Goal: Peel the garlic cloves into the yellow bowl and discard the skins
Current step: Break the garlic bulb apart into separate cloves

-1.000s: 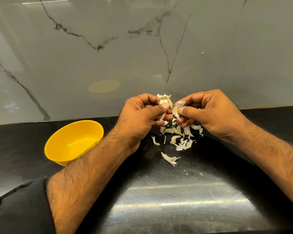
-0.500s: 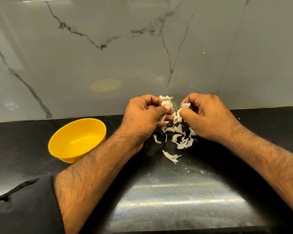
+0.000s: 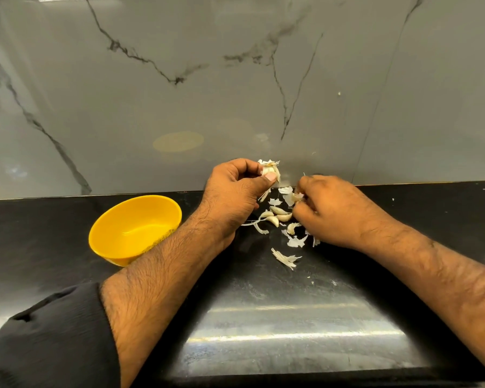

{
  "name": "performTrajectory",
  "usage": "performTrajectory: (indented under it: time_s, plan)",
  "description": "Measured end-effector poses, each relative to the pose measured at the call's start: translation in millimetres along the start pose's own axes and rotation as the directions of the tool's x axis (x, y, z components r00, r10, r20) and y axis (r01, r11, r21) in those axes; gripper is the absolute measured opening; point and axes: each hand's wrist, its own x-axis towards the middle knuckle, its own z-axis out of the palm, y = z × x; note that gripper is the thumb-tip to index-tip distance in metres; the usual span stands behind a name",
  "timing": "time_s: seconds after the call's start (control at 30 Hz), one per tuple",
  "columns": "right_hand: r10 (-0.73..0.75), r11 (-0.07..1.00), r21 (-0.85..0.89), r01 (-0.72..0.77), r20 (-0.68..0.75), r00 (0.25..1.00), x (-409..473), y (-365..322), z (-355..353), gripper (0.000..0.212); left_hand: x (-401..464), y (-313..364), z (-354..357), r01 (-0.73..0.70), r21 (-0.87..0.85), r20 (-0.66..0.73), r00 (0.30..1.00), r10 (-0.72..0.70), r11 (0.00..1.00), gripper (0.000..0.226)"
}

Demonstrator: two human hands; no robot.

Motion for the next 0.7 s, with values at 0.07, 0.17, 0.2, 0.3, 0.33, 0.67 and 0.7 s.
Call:
performTrajectory:
  time_s: [0.07, 0.17, 0.2, 0.3, 0.33, 0.67, 0.7]
  plan:
    - [-0.024, 0.994, 0.110, 0.027, -0.033, 0.999, -1, 10, -3, 0.017, 1, 0, -1, 0.005, -0.001, 0.008, 1.000, -0.005, 1.000, 0.003]
    - [-0.019, 0.939, 0.340, 0.059, -0.119, 0.993, -3, 15, -10, 0.038, 1, 1, -1, 0.018, 0.026, 0.066, 0.998, -0.020, 1.000, 0.006]
    - [0.000, 0.891, 0.450, 0.068, -0.150, 0.989, -4, 15, -12, 0.033, 0, 1, 0, 0.019, 0.037, 0.096, 0.995, -0.022, 0.999, 0.009]
    - [0.044, 0.726, 0.681, 0.100, -0.191, 0.981, -6, 16, -12, 0.019, -1, 1, 2, -0.003, 0.026, 0.214, 0.977, -0.002, 1.000, 0.012]
    - [0.043, 0.703, 0.703, 0.108, -0.194, 0.980, -6, 17, -12, 0.017, -1, 1, 2, -0.012, 0.013, 0.239, 0.971, 0.009, 1.000, 0.012]
    - [-0.009, 0.581, 0.804, 0.126, -0.149, 0.989, -6, 17, -11, 0.019, -3, 4, 1, -0.035, -0.005, 0.181, 0.983, 0.035, 0.999, 0.018]
    - [0.019, 0.563, 0.817, 0.121, -0.160, 0.987, -5, 18, -12, 0.015, -3, 4, 1, -0.036, 0.002, 0.173, 0.984, 0.035, 0.999, 0.018]
